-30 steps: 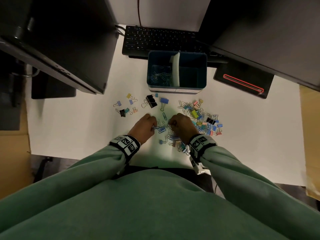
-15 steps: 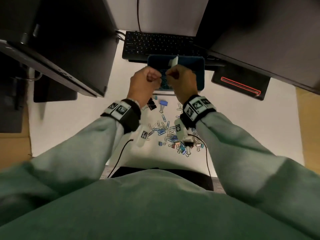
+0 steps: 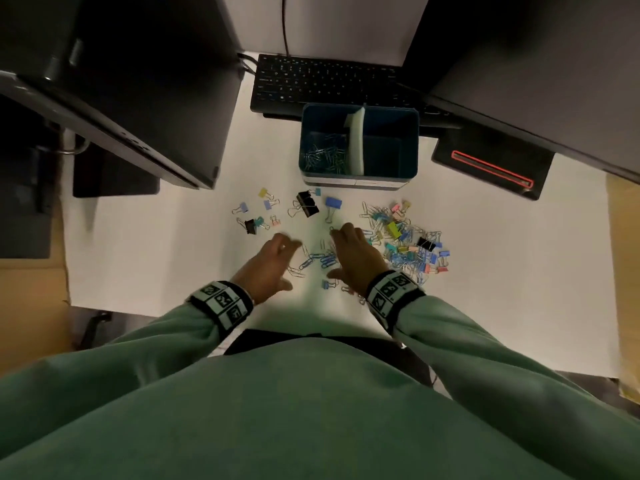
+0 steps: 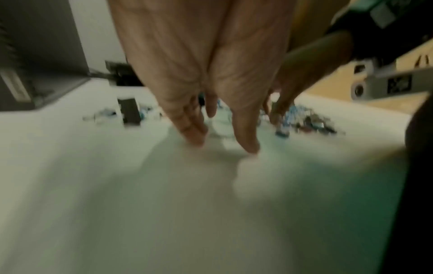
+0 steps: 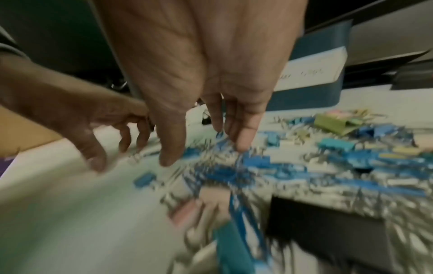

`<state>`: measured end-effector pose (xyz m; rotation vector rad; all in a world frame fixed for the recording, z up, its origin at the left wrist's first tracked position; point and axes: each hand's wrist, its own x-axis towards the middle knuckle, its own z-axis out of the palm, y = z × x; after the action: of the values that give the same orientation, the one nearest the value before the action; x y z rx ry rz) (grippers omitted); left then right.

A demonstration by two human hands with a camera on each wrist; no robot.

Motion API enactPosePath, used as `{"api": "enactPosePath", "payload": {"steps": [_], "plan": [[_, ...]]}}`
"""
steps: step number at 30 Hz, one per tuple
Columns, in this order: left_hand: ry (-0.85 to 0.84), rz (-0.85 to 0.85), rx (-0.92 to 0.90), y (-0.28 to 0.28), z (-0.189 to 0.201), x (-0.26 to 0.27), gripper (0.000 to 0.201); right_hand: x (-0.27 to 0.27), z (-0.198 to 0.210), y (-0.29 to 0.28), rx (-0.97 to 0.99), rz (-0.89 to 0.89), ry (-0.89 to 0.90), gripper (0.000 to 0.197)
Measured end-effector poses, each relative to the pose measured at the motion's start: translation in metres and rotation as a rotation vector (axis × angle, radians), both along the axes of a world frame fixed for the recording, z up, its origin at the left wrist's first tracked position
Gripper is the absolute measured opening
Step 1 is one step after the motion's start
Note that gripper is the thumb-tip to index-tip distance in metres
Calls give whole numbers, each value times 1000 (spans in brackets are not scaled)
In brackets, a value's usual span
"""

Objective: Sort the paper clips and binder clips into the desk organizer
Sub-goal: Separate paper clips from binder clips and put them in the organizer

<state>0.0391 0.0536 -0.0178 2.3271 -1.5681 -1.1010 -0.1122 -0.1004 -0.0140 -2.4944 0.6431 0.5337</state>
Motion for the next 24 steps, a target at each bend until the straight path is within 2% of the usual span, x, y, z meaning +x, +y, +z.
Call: {"api": "enactPosePath", "payload": {"steps": [5, 7, 11, 16, 20, 24], "plan": [[33, 45, -144, -20, -16, -15, 52, 5, -19, 15, -9, 13, -85, 27], [17, 46, -165, -31, -18, -20, 34, 7, -22, 15, -16, 14, -87, 16], [-22, 45, -158, -42, -20, -24, 15, 5, -20, 7, 3, -27, -114, 16], [12, 108, -95, -45, -15, -24, 17, -11, -13, -15, 150, -249, -194, 13], [136, 274, -146, -44, 6, -15, 14, -16, 15, -33, 273, -404, -338, 11], [290, 518, -303, -63, 59, 4, 15, 13, 65, -58, 314, -517, -615, 10]]}}
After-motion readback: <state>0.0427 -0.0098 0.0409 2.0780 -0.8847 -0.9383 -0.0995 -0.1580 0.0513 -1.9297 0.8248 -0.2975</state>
